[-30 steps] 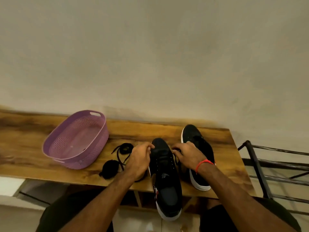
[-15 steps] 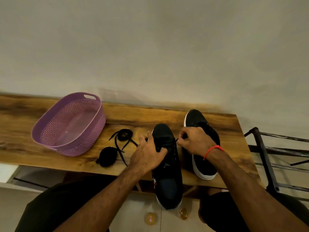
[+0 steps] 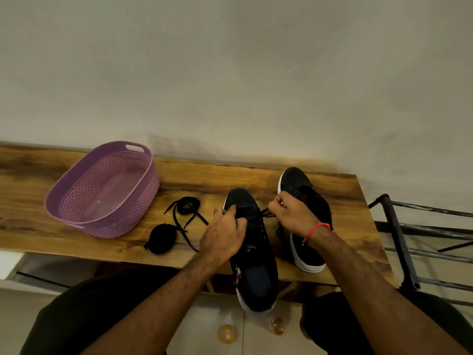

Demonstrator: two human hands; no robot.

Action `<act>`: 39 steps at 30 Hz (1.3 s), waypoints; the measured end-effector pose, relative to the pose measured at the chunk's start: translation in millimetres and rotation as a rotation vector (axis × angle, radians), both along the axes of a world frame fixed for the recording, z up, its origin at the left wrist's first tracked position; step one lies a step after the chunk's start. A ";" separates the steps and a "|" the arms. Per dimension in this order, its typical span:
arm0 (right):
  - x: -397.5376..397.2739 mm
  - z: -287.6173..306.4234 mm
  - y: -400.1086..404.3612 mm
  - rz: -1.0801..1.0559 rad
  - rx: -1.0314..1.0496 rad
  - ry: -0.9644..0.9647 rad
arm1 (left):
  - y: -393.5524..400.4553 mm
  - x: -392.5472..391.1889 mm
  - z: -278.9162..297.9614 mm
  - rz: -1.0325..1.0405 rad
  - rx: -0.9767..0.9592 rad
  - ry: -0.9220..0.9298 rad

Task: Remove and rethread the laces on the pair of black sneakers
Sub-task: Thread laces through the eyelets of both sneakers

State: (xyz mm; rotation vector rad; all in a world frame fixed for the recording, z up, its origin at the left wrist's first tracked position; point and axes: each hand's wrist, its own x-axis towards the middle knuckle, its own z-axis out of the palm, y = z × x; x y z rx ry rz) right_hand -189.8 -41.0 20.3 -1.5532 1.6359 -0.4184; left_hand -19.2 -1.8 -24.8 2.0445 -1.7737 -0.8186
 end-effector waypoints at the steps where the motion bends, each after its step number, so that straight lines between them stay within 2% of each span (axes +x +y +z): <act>1: -1.1 -1.0 -1.4 -0.030 0.022 -0.049 | -1.3 1.2 -0.1 0.001 -0.003 -0.006; 4: -5.7 1.1 -4.0 -0.148 0.106 -0.290 | -5.9 5.5 -1.5 0.009 0.001 -0.020; 6: -9.7 10.7 -5.8 -0.253 0.090 -0.423 | -7.6 8.0 -1.7 0.026 0.009 -0.007; 9: -20.5 28.2 -7.3 -0.335 0.004 -0.546 | -9.4 9.0 -1.4 0.039 0.013 -0.015; 11: -24.5 34.8 -4.9 -0.283 -0.022 -0.569 | -10.2 8.8 -1.6 0.033 0.013 -0.018; 14: -23.9 34.9 -2.0 -0.198 -0.056 -0.417 | -10.6 8.8 -1.8 0.026 -0.011 -0.001; 18: -28.1 38.0 -6.1 0.011 -0.198 0.150 | -13.2 16.7 1.2 0.069 -0.136 0.053; 20: -34.6 45.3 -9.0 0.078 -0.163 0.344 | -17.2 23.4 7.6 0.105 -0.241 0.156; 22: -41.9 54.8 -7.9 0.093 -0.095 0.405 | -19.0 28.3 20.6 0.173 -0.273 0.317; 25: -43.4 74.4 1.1 0.095 -0.159 0.254 | -16.7 33.6 45.7 0.233 -0.236 0.593; 29: -24.8 107.8 13.1 -0.023 -0.354 -0.161 | -16.0 38.8 93.9 0.295 -0.277 0.883; 33: -0.9 159.4 16.5 -0.071 -0.491 -0.465 | -12.4 41.0 167.6 0.219 -0.417 0.884; 39: 17.4 262.7 20.0 -0.109 -0.690 -0.649 | -1.9 32.1 286.7 0.079 -0.612 0.840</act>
